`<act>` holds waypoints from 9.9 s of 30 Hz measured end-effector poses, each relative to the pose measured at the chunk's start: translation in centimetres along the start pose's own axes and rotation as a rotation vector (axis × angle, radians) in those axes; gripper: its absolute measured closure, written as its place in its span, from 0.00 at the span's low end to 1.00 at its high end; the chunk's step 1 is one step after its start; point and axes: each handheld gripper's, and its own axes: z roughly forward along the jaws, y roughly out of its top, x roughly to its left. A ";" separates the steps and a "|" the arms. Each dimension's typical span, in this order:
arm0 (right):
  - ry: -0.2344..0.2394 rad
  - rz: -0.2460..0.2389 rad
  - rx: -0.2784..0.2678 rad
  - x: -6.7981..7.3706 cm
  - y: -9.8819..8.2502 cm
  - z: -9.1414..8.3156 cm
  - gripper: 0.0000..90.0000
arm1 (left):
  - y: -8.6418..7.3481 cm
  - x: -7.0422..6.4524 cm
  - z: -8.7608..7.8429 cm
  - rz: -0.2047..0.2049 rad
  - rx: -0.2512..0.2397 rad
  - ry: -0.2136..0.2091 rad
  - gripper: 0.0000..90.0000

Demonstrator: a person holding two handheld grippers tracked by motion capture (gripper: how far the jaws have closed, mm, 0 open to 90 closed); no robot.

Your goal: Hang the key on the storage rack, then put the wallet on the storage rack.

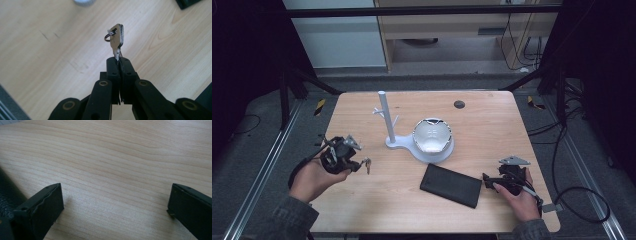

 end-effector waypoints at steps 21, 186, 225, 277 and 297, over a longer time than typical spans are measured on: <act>0.006 -0.004 0.001 -0.1 0.1 0.1 0.00 | 6.0 3.3 -6.3 0.013 -0.017 0.089 0.97; 0.009 -0.118 -0.142 1.0 0.0 -3.8 0.35 | 2.6 -10.2 12.4 0.065 -0.322 -0.157 0.87; 0.118 -0.233 -0.179 3.5 0.5 -4.2 0.65 | 2.9 -11.5 14.6 0.170 -0.194 -0.169 1.00; 0.257 -0.514 0.085 14.8 5.7 -1.6 0.23 | 5.8 -9.2 14.3 0.060 -0.357 -0.300 0.92; 0.165 -0.596 0.131 15.7 5.9 -0.3 0.45 | 7.0 -9.1 13.7 0.042 -0.371 -0.312 0.90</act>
